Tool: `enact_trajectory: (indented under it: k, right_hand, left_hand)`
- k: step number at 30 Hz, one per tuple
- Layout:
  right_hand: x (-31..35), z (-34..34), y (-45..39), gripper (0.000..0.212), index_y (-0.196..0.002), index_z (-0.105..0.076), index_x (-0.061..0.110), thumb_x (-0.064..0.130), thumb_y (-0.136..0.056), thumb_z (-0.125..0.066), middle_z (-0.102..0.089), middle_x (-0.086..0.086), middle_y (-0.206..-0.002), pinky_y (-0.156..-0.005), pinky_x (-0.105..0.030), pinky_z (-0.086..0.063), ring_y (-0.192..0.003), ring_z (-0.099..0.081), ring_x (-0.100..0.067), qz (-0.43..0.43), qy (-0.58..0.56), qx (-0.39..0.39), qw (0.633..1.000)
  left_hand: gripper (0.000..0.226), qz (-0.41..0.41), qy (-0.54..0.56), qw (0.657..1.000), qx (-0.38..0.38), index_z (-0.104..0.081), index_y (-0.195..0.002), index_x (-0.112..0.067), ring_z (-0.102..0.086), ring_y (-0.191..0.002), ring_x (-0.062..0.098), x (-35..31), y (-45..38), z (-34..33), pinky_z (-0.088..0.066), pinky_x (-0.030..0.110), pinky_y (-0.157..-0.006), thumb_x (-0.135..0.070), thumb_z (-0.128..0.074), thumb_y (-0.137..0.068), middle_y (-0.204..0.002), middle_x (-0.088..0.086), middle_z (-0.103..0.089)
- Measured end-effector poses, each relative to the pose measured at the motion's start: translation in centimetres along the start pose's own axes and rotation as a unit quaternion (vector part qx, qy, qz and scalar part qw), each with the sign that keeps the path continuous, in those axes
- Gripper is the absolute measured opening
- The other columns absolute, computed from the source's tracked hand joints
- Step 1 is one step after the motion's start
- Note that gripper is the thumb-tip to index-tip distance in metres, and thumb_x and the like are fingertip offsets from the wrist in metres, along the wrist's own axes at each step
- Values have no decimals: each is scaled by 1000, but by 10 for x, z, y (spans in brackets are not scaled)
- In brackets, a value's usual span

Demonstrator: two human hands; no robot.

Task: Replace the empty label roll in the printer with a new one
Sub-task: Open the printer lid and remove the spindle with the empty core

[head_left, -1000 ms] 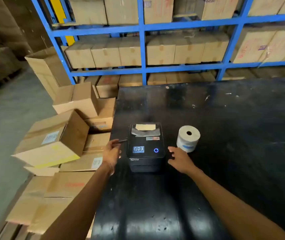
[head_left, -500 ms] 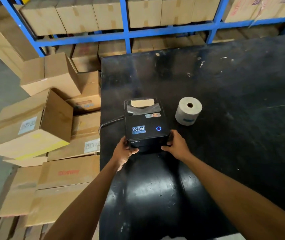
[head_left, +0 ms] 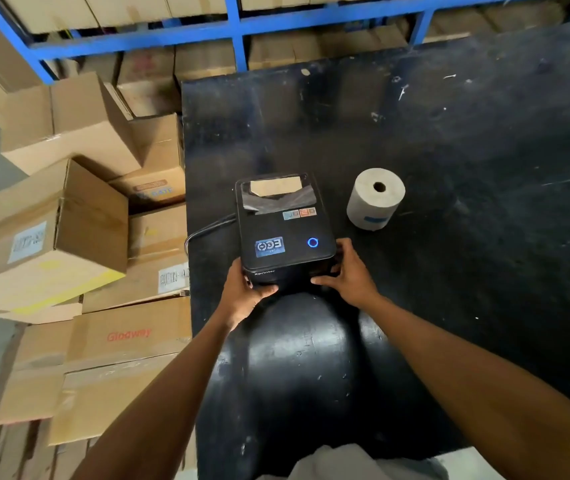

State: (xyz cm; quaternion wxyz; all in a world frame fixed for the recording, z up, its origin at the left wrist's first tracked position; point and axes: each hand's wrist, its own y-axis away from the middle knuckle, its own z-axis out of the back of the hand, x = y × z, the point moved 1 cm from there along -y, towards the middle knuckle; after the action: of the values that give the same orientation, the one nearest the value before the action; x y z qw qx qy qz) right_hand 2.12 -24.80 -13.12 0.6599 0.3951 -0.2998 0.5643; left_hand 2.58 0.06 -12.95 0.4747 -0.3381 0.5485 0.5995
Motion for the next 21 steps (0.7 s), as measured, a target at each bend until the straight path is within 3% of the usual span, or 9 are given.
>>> enact_trajectory:
  k: [5, 10, 13, 16, 19, 21]
  right_hand:
    - [-7, 0, -5, 68, -99, -39, 47, 47, -51, -88, -53, 10, -87, -67, -26, -50, -71, -51, -2, 9, -8, 10, 1000]
    - [-7, 1, -8, 68, -94, -38, 44, 45, -50, -89, -49, 14, -78, -65, -29, -50, -65, -49, 1, 28, 0, 13, 1000]
    - [-5, 1, -7, 69, -98, -41, 39, 38, -53, -93, -47, 10, -97, -71, -31, -52, -76, -53, -5, 30, -2, 1, 1000]
    - [-2, -2, 1, 74, -117, -38, 36, 39, -63, -89, -39, 10, -116, -84, -31, -54, -90, -55, -3, 38, -5, -4, 999]
    - [4, -6, 12, 93, -148, -23, 30, 46, -76, -79, -24, 8, -147, -102, -31, -44, -120, -49, -12, 35, -48, 24, 998]
    - [9, -8, 16, 91, -153, -17, 29, 51, -82, -70, -16, 8, -156, -114, -35, -34, -137, -37, -11, 47, -52, 36, 997]
  left_hand:
    - [76, -43, -23, 999, -12, -52, -128, 0, -66, -114, 26, 0, -3, -3, -56, 43, -98, 10, -88, -63, -121, 17, -66]
    - [75, -39, -15, 999, -3, -50, -131, -9, -64, -117, 24, 7, 1, -1, -53, 50, -102, 1, -89, -68, -126, 13, -66]
    - [71, -35, -9, 999, 31, -50, -135, -22, -62, -122, 19, 7, 4, 3, -53, 40, -103, -12, -87, -75, -129, 1, -66]
    - [85, -54, 6, 998, 43, -36, -149, -24, -60, -122, 7, 3, 7, 4, -53, 20, -92, -2, -81, -80, -133, -6, -64]
    - [96, -38, 33, 997, 53, -20, -157, -24, -57, -124, 1, 3, 10, 3, -52, 15, -92, 4, -75, -83, -143, -1, -56]
    - [97, -20, 54, 997, 54, -17, -157, -29, -52, -131, 7, 2, 11, 1, -53, 16, -92, 6, -73, -85, -147, -1, -52]
